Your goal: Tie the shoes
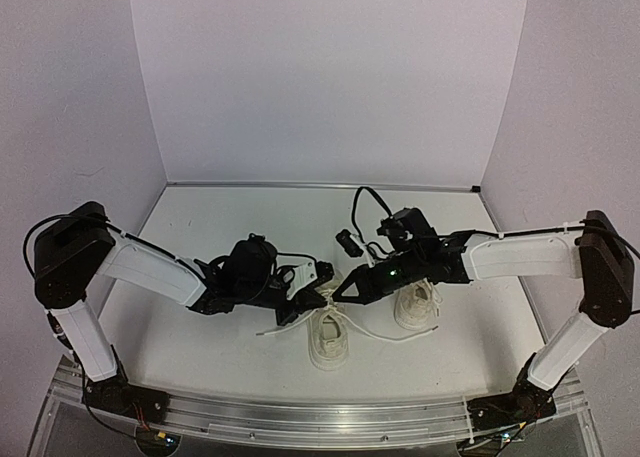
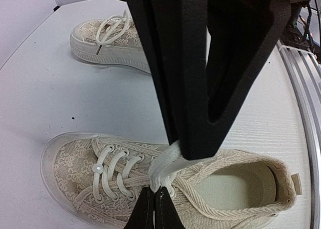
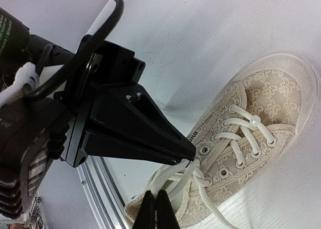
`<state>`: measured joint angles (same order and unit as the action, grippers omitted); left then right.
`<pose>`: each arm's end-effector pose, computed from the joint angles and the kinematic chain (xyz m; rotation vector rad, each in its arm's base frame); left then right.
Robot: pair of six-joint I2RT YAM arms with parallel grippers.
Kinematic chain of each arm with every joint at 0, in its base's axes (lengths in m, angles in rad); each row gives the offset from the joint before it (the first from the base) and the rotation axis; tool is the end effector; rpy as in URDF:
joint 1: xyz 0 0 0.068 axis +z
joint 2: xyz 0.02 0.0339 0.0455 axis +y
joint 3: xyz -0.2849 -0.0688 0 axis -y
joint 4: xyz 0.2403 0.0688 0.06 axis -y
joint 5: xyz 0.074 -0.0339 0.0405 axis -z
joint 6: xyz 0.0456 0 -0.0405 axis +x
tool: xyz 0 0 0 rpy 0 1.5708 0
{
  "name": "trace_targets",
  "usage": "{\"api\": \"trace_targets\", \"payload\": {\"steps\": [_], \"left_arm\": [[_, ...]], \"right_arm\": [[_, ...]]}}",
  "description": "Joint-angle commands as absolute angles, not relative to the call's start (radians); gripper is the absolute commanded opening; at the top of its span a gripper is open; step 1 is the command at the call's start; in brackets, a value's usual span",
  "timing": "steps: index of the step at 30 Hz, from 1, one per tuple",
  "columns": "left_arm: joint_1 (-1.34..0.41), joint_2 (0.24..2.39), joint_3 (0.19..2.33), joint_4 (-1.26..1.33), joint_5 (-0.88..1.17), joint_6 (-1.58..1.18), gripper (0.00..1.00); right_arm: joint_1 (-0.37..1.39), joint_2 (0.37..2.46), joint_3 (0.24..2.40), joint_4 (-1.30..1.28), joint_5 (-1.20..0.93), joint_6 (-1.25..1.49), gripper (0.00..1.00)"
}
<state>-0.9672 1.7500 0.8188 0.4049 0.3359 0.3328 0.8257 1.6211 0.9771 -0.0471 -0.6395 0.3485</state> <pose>0.1940 -0.3079 0.1780 1.4612 1.5771 -0.7288 0.2158 0.2740 0.2313 -0.9417 2.2703 1.3026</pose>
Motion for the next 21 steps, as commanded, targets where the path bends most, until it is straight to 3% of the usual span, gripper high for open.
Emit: {"api": "trace_targets", "payload": {"steps": [1,5,7,16,21], "left_arm": [[-0.963,1.707,0.829,0.452,0.341,0.340,0.00],[-0.963,1.681,0.833,0.436,0.348,0.343,0.00],[-0.963,1.673,0.839,0.429,0.352,0.345,0.00],[-0.965,1.671,0.857,0.407,0.376,0.352,0.00],[-0.965,1.663,0.855,0.411,0.368,0.353,0.00]], "right_arm": [[0.830,1.592,1.002,-0.044,-0.618,0.336,0.05],[0.831,1.600,1.010,-0.054,-0.614,0.336,0.29],[0.831,1.605,1.018,-0.058,-0.614,0.335,0.32],[0.831,1.607,1.041,-0.067,-0.602,0.331,0.29],[0.830,1.613,1.051,-0.078,-0.602,0.324,0.19]]}}
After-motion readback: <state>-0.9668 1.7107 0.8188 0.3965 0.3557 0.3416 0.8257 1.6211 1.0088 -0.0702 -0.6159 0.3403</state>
